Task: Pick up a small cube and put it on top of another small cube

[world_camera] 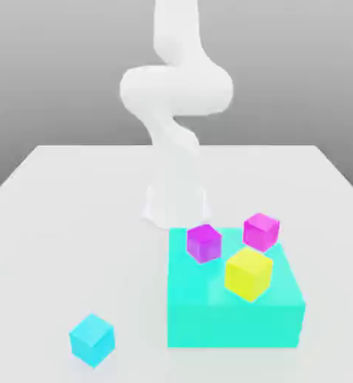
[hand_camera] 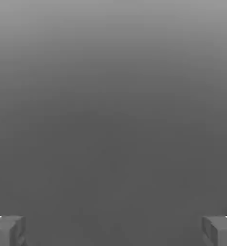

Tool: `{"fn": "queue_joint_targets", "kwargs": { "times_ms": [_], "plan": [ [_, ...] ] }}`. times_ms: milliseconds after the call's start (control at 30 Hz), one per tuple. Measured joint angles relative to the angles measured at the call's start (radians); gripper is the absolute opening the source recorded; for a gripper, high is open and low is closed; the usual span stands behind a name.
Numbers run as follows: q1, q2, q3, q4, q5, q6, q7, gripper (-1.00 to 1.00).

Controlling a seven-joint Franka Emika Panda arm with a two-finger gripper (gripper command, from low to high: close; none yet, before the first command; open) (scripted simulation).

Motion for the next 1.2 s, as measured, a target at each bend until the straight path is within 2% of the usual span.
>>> {"fn": "queue_joint_targets", "kwargs": {
  "times_ms": [500,800,967,1000,1200],
  "plan": [
    [-0.12,0.55,-0.052,-0.14,-0.005,0.249,0.156,0.0],
    [-0.186,0.877,-0.083,-0.222,0.043,0.397,0.211,0.0],
    [-0.214,1.058,-0.055,-0.201,0.08,0.532,0.192,0.0],
    [-0.219,1.089,-0.049,-0.195,0.085,0.557,0.188,-1.0],
    [-0.223,1.104,-0.045,-0.192,0.086,0.57,0.188,-1.0]
  ]
}}
